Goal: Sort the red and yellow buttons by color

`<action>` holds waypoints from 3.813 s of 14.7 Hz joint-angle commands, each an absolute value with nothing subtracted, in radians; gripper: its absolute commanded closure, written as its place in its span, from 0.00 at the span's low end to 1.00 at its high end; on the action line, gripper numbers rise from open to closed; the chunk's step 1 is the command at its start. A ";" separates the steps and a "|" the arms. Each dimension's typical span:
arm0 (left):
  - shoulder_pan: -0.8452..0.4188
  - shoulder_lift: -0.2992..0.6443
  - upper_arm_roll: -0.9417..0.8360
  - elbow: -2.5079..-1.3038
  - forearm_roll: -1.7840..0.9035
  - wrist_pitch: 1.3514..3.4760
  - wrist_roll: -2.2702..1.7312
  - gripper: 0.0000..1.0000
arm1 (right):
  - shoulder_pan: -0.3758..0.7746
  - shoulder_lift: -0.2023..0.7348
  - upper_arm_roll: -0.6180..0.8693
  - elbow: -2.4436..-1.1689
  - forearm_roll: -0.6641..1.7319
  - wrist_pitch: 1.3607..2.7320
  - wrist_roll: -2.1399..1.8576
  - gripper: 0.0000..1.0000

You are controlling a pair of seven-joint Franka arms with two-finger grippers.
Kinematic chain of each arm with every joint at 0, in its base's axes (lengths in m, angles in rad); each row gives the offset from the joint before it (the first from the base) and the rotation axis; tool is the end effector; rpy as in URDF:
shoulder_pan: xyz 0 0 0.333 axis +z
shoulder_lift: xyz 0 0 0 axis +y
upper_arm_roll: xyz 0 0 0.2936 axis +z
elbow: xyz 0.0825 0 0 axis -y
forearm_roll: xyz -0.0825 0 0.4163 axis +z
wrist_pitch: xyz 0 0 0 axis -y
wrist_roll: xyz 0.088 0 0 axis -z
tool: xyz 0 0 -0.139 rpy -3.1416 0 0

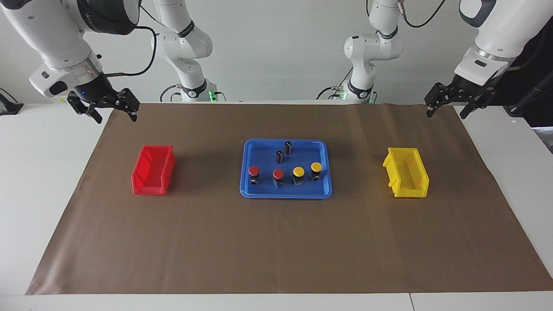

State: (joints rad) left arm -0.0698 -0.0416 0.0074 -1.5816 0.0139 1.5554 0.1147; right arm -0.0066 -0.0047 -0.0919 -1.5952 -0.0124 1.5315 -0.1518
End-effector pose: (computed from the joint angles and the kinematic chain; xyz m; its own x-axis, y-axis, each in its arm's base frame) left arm 0.5729 -0.0338 0.5874 0.9843 -0.1760 0.0137 -0.1757 -0.9843 -0.0153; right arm 0.5756 -0.0588 0.5573 0.9968 0.0530 -0.0601 0.0533 -0.9986 0.0029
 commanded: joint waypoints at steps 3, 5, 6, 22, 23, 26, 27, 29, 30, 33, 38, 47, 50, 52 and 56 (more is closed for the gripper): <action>-0.064 -0.071 0.008 -1.611 0.002 1.548 0.118 0.00 | -0.011 -0.009 -0.084 -1.603 -0.012 1.543 -0.143 0.00; -0.063 -0.071 0.008 -1.611 0.002 1.548 0.118 0.00 | -0.009 -0.009 -0.084 -1.605 -0.018 1.545 -0.146 0.00; -0.063 -0.071 0.009 -1.611 0.002 1.548 0.118 0.00 | -0.008 -0.009 -0.084 -1.605 -0.018 1.543 -0.144 0.00; -0.063 -0.071 0.008 -1.611 0.002 1.548 0.118 0.00 | 0.417 0.272 -0.002 -1.487 -0.003 1.805 0.526 0.00; -0.063 -0.071 0.008 -1.611 0.002 1.548 0.118 0.00 | 0.423 0.237 0.000 -1.593 -0.002 1.898 0.531 0.00; -0.063 -0.071 0.008 -1.611 0.002 1.548 0.118 0.00 | 0.445 0.173 0.005 -1.828 0.003 2.100 0.580 0.00; -0.063 -0.071 0.008 -1.611 0.002 1.548 0.118 0.00 | 0.469 0.184 0.005 -1.838 0.006 2.115 0.584 0.00; -0.063 -0.069 0.008 -1.611 0.002 1.548 0.118 0.00 | 0.482 0.215 0.005 -1.848 0.006 2.141 0.584 0.00; -0.063 -0.069 0.008 -1.611 0.002 1.548 0.118 0.00 | 0.485 0.230 0.005 -1.851 0.006 2.158 0.587 0.00; -0.063 -0.071 0.008 -1.611 0.002 1.548 0.118 0.00 | 0.492 0.273 0.005 -1.864 0.006 2.201 0.588 0.04; -0.070 -0.069 0.008 -1.611 0.002 1.549 0.118 0.00 | 0.492 0.299 0.005 -1.881 0.006 2.235 0.589 0.16; -0.081 -0.099 -0.001 -1.685 0.009 1.629 0.057 0.00 | 0.514 0.314 0.005 -1.882 0.006 2.212 0.588 0.42; -0.217 -0.132 -0.044 -1.889 0.046 1.897 -0.303 0.00 | 0.509 0.314 0.005 -1.881 0.006 2.204 0.578 0.62; -0.325 -0.106 -0.046 -1.939 0.067 1.991 -0.431 0.00 | 0.497 0.314 0.005 -1.840 0.005 2.125 0.549 0.82; -0.455 0.039 -0.051 -1.940 0.066 2.086 -0.592 0.03 | 0.375 0.264 0.003 -1.637 0.011 1.844 0.357 0.85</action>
